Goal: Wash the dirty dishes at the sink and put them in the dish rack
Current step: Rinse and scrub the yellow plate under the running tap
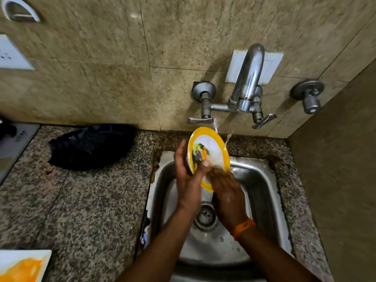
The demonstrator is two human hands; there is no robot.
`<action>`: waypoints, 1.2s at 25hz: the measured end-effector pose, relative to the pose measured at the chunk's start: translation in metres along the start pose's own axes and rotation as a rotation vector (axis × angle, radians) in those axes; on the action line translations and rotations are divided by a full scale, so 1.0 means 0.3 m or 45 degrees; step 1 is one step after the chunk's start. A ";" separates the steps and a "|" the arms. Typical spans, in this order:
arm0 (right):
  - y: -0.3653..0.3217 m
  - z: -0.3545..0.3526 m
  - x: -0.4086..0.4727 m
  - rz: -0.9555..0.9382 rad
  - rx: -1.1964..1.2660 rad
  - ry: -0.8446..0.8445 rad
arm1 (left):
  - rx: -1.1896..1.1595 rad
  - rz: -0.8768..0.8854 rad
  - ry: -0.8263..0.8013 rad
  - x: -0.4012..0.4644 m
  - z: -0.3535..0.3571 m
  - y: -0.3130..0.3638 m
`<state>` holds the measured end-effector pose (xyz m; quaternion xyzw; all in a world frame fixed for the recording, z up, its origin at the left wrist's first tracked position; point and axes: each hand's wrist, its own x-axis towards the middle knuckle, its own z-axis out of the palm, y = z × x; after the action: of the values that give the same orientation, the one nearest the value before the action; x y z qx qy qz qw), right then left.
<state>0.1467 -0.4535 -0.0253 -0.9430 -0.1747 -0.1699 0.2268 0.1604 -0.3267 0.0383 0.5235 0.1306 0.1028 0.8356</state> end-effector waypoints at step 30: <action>-0.049 -0.172 0.079 0.063 -0.005 -0.669 | 0.599 -0.595 -0.244 0.193 -0.088 -0.059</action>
<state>0.1492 -0.4604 0.0330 -0.9592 -0.2041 0.0861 0.1759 0.2072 -0.2941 0.0049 0.6652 0.1880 -0.1738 0.7014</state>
